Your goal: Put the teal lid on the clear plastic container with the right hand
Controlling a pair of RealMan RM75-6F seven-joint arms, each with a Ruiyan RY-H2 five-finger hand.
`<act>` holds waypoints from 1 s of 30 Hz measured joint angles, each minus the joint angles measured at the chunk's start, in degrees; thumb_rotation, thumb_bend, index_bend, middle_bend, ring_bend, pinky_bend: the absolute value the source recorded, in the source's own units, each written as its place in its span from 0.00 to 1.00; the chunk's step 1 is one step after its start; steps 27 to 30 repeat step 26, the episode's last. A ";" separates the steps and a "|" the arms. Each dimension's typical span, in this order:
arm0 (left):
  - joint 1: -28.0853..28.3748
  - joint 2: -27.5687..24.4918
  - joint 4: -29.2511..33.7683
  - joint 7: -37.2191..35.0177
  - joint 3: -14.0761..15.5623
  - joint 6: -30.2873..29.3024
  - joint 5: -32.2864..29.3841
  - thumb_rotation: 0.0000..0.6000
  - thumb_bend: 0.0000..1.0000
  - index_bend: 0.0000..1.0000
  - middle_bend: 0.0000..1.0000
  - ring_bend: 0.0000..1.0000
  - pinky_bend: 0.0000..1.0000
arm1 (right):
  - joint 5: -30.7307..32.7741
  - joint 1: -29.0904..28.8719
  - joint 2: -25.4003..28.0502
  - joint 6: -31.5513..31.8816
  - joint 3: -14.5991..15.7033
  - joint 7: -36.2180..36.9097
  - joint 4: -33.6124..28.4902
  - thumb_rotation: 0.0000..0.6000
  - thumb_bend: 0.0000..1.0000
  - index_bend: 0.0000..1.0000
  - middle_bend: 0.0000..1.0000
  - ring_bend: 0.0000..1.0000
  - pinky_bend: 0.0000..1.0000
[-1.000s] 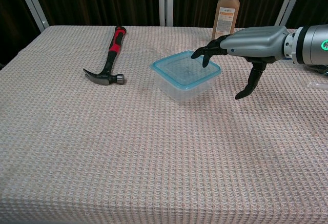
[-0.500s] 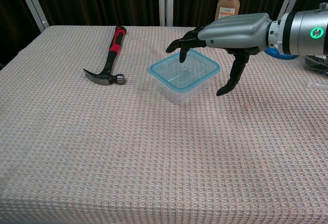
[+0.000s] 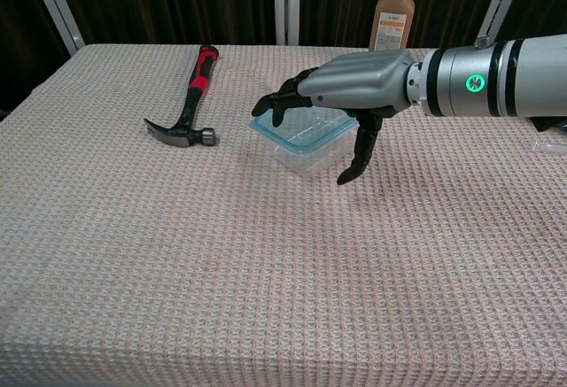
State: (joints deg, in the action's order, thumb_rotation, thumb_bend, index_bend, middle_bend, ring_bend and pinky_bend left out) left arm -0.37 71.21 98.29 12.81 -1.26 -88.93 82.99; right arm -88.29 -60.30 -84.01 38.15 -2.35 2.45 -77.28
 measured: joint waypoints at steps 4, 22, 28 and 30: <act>0.18 -0.04 -0.42 -0.56 -0.23 -0.11 0.46 1.00 0.00 0.05 0.04 0.00 0.00 | -0.16 1.73 2.70 3.64 -0.06 -0.28 -2.47 1.00 0.03 0.00 0.17 0.00 0.00; 3.09 0.71 -3.02 -1.03 -1.76 1.98 1.72 1.00 0.00 0.06 0.04 0.00 0.00 | 2.15 35.96 17.54 44.22 6.48 -7.21 -13.40 1.00 0.05 0.00 0.00 0.00 0.00; 3.20 0.85 -2.95 -0.65 -1.83 1.44 2.27 1.00 0.00 0.05 0.04 0.00 0.00 | 1.82 43.32 18.71 50.36 8.76 -5.34 -13.43 1.00 0.05 0.00 0.00 0.00 0.00; 3.20 0.85 -2.95 -0.65 -1.83 1.44 2.27 1.00 0.00 0.05 0.04 0.00 0.00 | 1.82 43.32 18.71 50.36 8.76 -5.34 -13.43 1.00 0.05 0.00 0.00 0.00 0.00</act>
